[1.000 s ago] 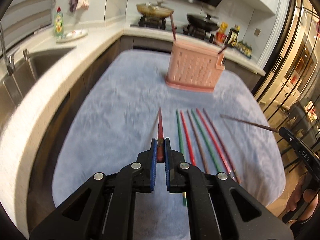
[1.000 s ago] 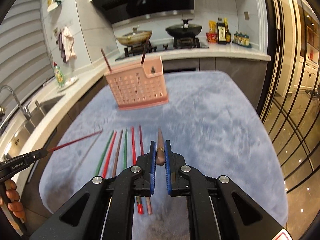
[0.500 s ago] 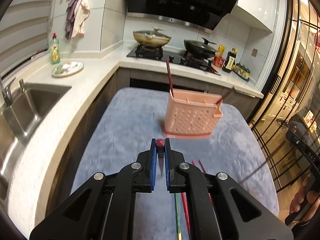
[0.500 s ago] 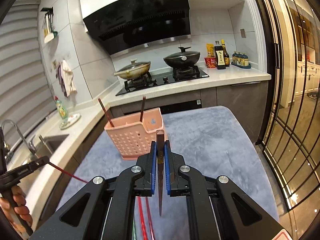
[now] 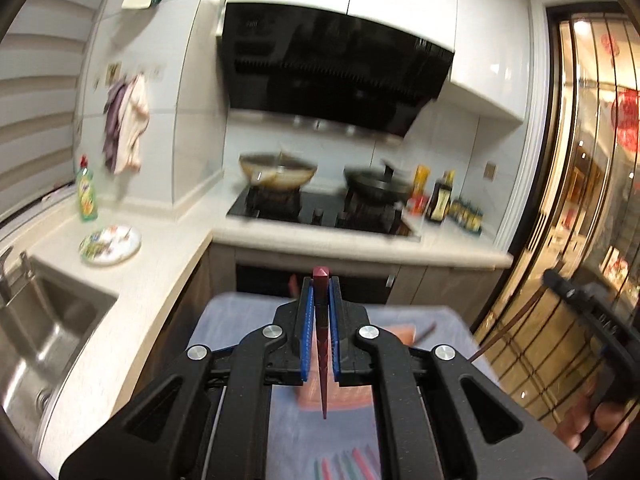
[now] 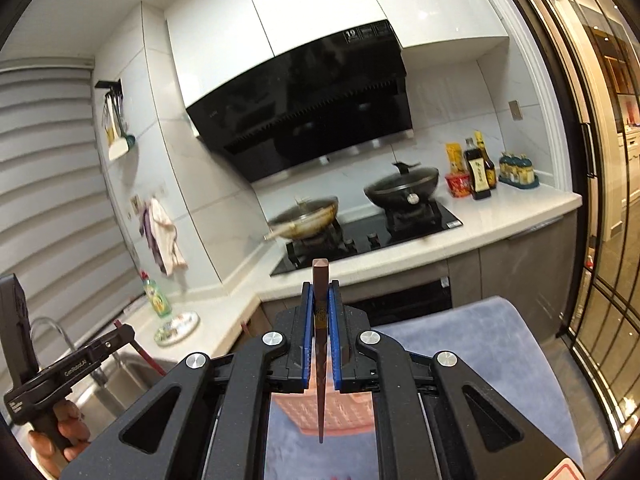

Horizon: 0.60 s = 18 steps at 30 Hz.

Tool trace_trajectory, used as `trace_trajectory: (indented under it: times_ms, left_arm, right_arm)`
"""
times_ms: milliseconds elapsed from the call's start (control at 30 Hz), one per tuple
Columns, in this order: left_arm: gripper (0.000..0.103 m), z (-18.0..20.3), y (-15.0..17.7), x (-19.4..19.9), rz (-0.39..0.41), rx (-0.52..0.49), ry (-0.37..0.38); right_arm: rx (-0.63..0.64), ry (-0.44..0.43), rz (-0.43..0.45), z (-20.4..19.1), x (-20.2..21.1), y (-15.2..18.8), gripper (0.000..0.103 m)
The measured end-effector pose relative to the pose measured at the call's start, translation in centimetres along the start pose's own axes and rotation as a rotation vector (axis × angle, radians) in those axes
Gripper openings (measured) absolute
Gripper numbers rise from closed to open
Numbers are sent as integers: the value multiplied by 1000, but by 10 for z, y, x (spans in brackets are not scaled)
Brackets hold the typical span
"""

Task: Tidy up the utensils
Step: 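Carry both chopsticks into the pink holder and open both tools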

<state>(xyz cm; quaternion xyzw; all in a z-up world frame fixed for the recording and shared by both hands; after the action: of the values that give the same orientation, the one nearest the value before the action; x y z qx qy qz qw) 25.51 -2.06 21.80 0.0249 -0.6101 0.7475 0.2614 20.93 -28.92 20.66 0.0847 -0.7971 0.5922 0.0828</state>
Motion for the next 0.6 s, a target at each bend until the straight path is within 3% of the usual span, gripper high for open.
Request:
trace_trajectory:
  times_ms: [100, 267, 600]
  left_arm:
    - [7, 8, -24, -20, 44, 6, 10]
    - [7, 14, -35, -52, 63, -7, -11]
    - [7, 1, 8, -109, -52, -9, -37]
  right_arm:
    - [-9, 7, 18, -3, -27, -15, 7]
    - [-10, 21, 0, -5, -67, -21, 7]
    - [5, 70, -134, 8, -122, 33, 7]
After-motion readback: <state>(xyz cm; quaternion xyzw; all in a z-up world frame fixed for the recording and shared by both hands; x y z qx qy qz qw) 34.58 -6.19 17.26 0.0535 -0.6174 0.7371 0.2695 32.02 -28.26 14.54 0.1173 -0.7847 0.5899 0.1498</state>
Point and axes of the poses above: each gripper's, at about its wrist camera, not at the fingertips, and x roughly against the way its jaws point, z to its right, y to its underside, the point moved 3 cm from there along -x, roughly the way its jaws point, and after that the axes turned 5 degrees about x, right-handed, at the moved point
